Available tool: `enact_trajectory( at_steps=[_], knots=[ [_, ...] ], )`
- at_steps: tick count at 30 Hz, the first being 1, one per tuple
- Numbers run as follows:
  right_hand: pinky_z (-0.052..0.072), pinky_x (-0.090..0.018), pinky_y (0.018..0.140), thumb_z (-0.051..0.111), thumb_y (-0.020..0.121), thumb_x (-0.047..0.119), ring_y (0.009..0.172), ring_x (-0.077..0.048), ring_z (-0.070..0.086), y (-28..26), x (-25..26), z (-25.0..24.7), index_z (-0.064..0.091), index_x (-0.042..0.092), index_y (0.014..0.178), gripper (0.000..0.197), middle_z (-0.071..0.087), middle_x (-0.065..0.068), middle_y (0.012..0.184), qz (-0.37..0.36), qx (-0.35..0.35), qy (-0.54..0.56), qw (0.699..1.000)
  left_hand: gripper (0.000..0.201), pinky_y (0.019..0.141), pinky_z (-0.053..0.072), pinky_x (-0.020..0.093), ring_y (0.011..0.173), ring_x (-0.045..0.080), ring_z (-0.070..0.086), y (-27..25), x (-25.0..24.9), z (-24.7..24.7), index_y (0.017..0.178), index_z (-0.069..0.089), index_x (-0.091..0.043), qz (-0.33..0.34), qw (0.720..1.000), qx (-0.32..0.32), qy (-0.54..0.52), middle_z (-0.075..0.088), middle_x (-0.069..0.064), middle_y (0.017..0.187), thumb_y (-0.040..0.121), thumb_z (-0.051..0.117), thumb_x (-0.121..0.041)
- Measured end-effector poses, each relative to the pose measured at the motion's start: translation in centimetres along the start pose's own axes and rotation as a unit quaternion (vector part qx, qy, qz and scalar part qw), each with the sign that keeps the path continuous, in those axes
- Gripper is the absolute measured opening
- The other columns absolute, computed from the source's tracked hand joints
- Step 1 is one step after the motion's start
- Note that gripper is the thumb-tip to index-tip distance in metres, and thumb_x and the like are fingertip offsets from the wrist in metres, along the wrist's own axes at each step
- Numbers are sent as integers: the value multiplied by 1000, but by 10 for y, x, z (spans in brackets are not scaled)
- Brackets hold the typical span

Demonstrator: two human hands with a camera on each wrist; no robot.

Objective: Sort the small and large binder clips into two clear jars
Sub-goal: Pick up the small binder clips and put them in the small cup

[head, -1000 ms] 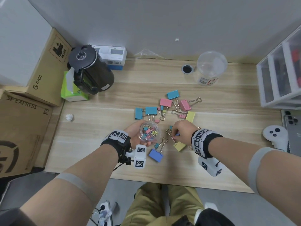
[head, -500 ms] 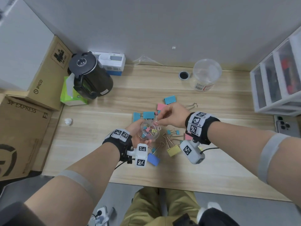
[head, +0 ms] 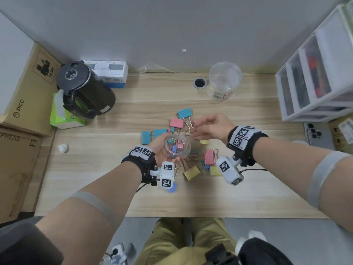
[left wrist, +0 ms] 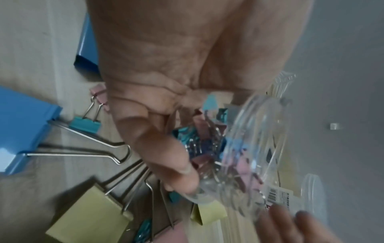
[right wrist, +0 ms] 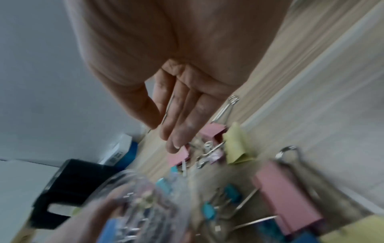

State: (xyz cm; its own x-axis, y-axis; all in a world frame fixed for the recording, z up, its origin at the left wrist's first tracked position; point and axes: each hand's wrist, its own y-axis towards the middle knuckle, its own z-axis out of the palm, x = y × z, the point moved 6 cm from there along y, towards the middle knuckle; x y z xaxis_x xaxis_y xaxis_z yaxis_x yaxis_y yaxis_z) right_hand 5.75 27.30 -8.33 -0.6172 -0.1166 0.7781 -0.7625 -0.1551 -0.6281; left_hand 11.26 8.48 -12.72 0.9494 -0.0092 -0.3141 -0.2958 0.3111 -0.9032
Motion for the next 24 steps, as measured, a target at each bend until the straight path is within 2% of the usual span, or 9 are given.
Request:
enact_trajectory(
  at_steps=[4,7,9,14,16,18,20,22,24],
  knots=[
    [62,-33,65,68,84,-9,70,-24,75,-7,-40,-23,66,3,87,13,76,-13,77,83,45,-104,990,58,45,48,25,55,24,57,8,2,5,133,56,-4,1,1000,12,9,65,27,106,98,41,-48],
    [61,-29,63,68,85,-5,77,-24,75,-18,-77,-21,70,-2,96,12,76,-18,87,147,124,-188,963,59,46,48,24,54,24,57,9,2,10,134,55,-4,-4,1000,21,23,69,26,100,99,37,-48],
    [60,-27,64,73,81,-2,79,-23,75,-21,-92,-24,73,0,96,15,76,-18,87,160,111,-231,953,58,46,48,24,53,23,57,8,2,12,134,55,-5,-10,999,21,31,70,25,98,99,38,-48],
    [58,-34,66,74,72,-3,65,-26,69,-10,-96,-43,74,11,84,18,74,-21,78,117,24,-262,958,56,44,48,24,53,24,57,9,-1,11,131,57,-5,-8,999,14,31,67,26,101,100,37,-47],
    [58,-33,68,73,72,1,67,-23,68,-4,-89,-48,72,19,77,19,74,-10,73,81,4,-294,952,56,44,48,24,54,24,57,9,-1,10,127,58,-5,-9,999,14,28,62,27,108,100,36,-48],
    [54,-25,68,73,75,6,72,-18,69,-1,-80,-48,70,23,73,17,70,4,72,39,-5,-320,947,56,44,48,24,55,25,57,9,1,8,125,59,-4,-15,1000,12,21,60,27,112,99,37,-48],
    [53,-19,66,73,77,10,73,-11,67,-2,-72,-42,70,24,74,15,70,11,77,7,11,-333,943,57,43,48,25,55,25,57,9,3,7,127,58,-3,-19,1000,9,13,60,27,113,99,38,-49],
    [55,-21,66,72,76,12,69,-6,67,-5,-69,-28,70,26,77,14,71,10,81,-22,58,-377,924,55,44,48,24,55,25,56,8,3,6,125,60,-5,-17,1000,4,3,64,27,109,99,38,-49],
    [55,-24,70,74,74,19,72,-3,65,-8,-70,-10,71,28,88,17,70,10,85,-56,122,-468,874,52,44,47,23,54,25,55,5,2,6,119,62,-6,-13,1000,-2,-3,67,25,102,99,38,-47]
  ],
)
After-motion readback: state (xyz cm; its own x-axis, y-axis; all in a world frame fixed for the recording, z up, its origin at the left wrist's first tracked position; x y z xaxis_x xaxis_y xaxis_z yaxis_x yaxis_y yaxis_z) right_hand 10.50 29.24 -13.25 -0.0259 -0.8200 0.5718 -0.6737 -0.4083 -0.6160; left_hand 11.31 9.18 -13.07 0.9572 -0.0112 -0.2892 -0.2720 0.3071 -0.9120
